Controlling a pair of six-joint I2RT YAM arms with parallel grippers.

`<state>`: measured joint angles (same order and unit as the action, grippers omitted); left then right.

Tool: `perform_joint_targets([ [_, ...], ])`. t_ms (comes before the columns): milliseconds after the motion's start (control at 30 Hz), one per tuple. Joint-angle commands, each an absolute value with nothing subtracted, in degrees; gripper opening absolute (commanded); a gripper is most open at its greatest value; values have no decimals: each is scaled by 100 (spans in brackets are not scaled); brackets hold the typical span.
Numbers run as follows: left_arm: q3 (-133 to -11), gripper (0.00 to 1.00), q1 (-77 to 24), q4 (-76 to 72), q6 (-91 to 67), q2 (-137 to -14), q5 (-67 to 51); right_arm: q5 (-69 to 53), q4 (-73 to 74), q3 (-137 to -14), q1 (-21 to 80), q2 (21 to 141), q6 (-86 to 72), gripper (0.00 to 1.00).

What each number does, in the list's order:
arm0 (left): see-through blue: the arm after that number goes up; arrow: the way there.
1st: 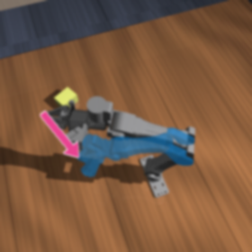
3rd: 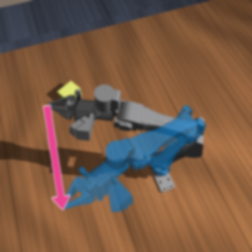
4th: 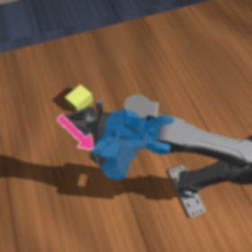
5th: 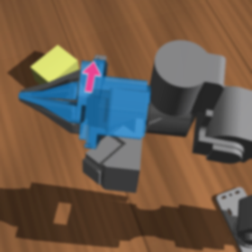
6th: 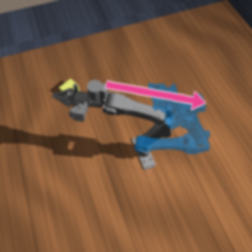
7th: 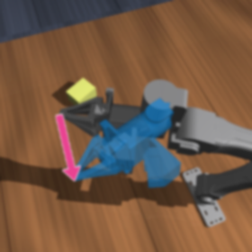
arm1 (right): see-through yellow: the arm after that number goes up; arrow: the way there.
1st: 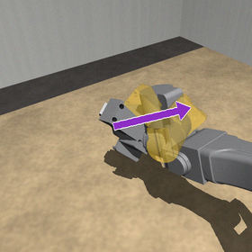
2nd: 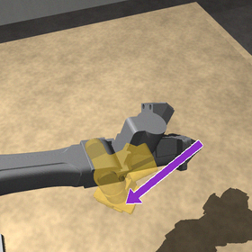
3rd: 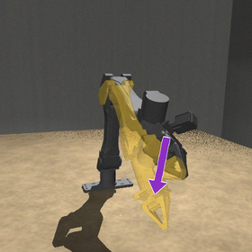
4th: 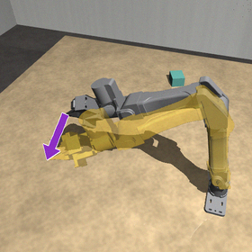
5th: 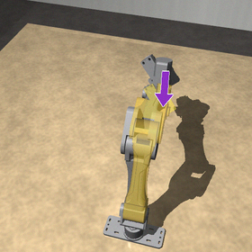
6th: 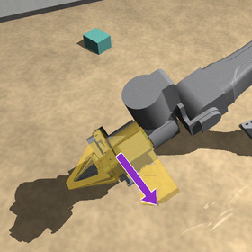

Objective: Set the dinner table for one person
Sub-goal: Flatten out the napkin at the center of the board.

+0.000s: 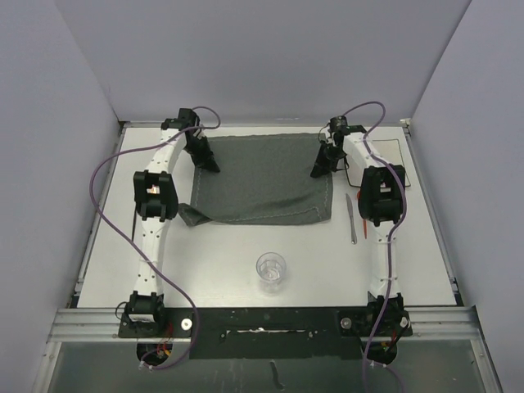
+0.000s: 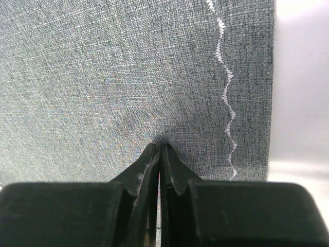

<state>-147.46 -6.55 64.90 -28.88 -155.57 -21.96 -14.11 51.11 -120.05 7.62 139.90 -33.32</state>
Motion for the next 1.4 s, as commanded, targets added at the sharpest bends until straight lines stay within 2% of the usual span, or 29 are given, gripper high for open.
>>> perform_joint_targets([
  [0,-15078,0,-555,6192,-2924,-16087,-2104,-994,5164,-12283,634,14339,-3278,0],
  [733,-15431,0,-217,5572,-3148,-16609,-2815,-1143,5214,-12659,590,14596,-3254,0],
  [1000,-15051,0,-196,5238,-3072,-15954,-3181,-1633,4655,-12546,602,13948,-2946,0],
  [1100,-14990,9,-176,5167,-3098,-15543,-3451,-1892,4582,-12681,545,13658,-2902,17],
  [1200,-14891,18,-180,5172,-3078,-15079,-3601,-2156,4587,-12692,448,13267,-2882,26],
  [1367,-14315,19,-280,5089,-2977,-14130,-3582,-2474,5197,-12639,282,12737,-2809,39],
])
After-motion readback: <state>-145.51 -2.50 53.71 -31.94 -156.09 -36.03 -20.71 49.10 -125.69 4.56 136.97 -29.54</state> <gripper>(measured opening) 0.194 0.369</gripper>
